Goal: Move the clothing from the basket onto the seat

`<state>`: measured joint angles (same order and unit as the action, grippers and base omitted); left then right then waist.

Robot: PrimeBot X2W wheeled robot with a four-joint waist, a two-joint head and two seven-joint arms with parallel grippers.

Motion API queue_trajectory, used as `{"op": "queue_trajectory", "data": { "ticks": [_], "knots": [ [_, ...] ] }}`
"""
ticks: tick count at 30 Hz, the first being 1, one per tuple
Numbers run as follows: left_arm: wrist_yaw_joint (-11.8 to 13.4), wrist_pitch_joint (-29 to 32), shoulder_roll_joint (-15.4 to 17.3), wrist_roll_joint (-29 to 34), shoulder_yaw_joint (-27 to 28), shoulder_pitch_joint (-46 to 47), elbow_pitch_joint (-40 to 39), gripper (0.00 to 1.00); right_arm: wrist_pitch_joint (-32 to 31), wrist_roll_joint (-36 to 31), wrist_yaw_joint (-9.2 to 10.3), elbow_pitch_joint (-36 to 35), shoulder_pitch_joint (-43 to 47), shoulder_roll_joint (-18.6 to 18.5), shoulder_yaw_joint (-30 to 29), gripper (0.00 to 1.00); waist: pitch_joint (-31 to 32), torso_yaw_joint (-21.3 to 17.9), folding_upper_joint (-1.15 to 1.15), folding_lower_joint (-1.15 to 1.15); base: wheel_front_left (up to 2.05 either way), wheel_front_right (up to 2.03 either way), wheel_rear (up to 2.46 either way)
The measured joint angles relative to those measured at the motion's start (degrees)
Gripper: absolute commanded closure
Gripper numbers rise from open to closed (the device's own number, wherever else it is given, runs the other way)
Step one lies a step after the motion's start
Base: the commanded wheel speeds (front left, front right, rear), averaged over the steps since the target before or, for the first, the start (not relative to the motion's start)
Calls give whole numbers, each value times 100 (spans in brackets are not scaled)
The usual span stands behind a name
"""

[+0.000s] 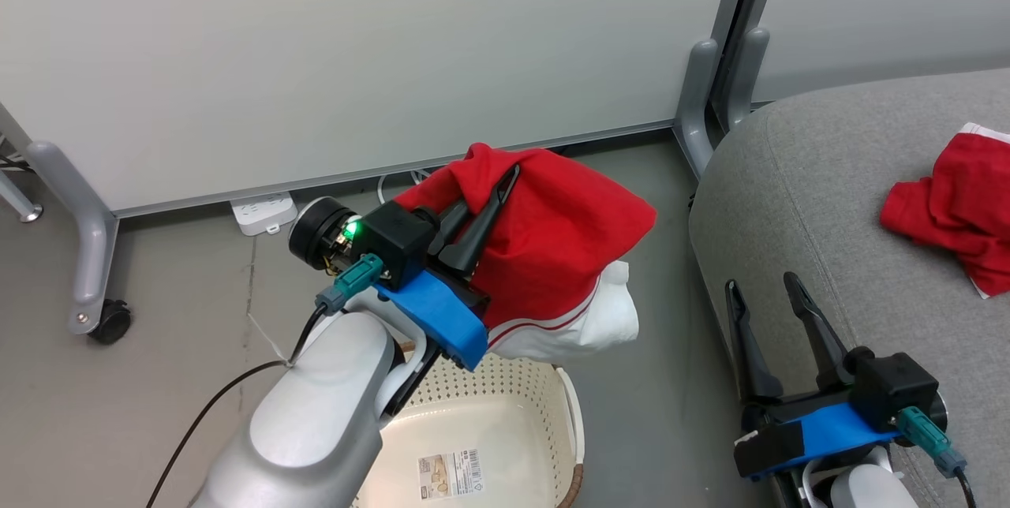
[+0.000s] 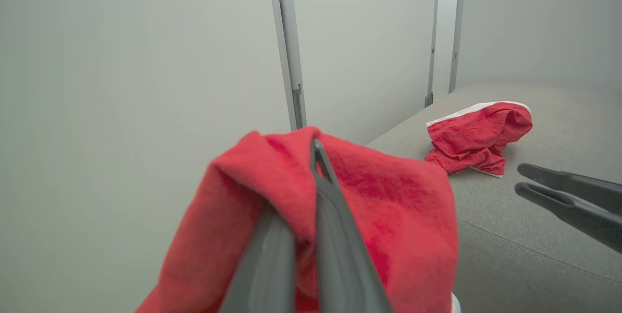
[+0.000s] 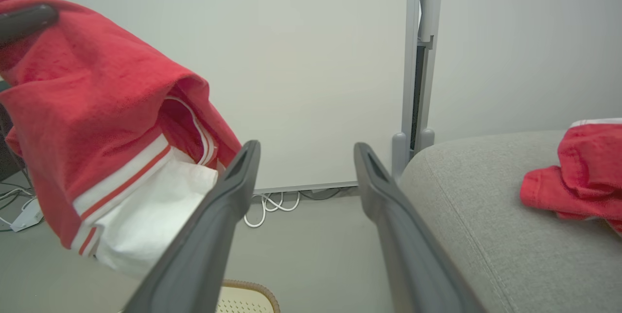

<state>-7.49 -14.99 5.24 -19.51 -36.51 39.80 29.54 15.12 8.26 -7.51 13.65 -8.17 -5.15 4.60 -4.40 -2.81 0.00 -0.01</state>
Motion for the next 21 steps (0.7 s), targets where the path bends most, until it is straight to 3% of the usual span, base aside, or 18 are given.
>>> {"op": "queue_trajectory", "data": {
  "ticks": [10,21],
  "knots": [
    [0,0,5,4,56,-37,-51,100,0,47,0,-33,36,-77,372,0,6,33,0,1,0,0,0],
    [0,0,-23,48,83,-39,-51,100,0,352,-1,-23,-160,-256,1199,0,-92,70,0,1,0,0,0]
  ]
}}
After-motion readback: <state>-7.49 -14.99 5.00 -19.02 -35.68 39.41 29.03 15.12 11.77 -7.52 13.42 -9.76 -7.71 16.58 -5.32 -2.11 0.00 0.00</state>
